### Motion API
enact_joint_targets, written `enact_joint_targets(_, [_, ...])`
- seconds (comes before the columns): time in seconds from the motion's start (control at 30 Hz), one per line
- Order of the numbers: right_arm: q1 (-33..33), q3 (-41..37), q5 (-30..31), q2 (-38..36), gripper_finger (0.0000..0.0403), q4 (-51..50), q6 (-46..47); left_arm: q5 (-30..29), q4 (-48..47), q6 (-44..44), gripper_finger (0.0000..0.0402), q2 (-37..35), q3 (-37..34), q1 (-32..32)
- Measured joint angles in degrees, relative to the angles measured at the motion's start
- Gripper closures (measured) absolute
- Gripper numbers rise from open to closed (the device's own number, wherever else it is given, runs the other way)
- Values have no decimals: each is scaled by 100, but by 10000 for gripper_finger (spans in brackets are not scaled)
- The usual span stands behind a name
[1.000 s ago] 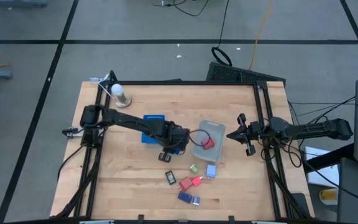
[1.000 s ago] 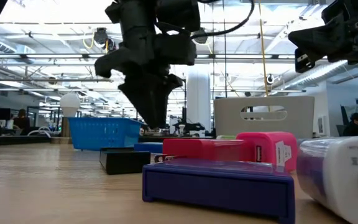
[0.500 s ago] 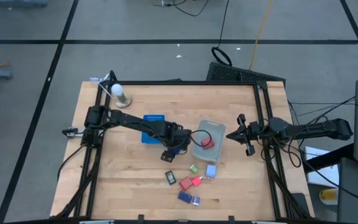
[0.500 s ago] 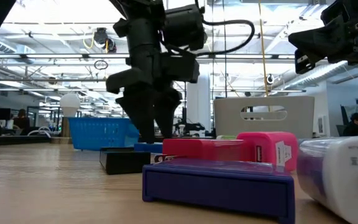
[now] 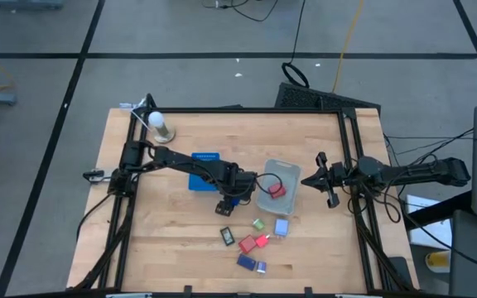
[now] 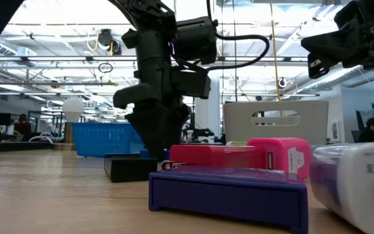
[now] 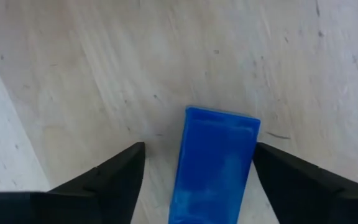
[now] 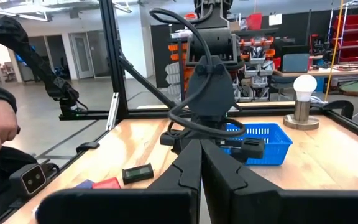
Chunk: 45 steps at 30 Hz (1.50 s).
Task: Pick & Place Office items
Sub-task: Put the blue digital clock into the blue bin
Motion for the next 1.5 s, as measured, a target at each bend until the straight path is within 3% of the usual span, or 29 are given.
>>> enact_joint_targets(0.13, [0, -1, 2, 1, 403, 2, 0, 3, 25, -81, 137, 5, -3, -5])
enact_joint_targets(0.37, [0, -2, 2, 3, 403, 2, 0, 66, 10, -191, 248, 0, -9, -31])
enact_joint_targets(0.57, [-1, 0, 2, 2, 403, 6, 0, 66, -259, -210, 248, -414, -24, -86])
enact_joint_targets(0.9, [-1, 0, 11, 3, 403, 48, 8, -574, -119, -941, 248, -2467, -7, -91])
enact_joint_targets(1.13, [1, 0, 13, 3, 403, 25, -50, -1621, 503, -1527, 248, -3913, -266, -79])
enact_joint_targets(1.27, [1, -2, 13, 3, 403, -7, -42, -1708, 1049, -1605, 248, -4794, -959, -87])
enact_joint_targets(1.5, [1, 0, 15, 1, 403, 17, -105, -1737, 2378, -1942, 248, -6499, -2797, -4])
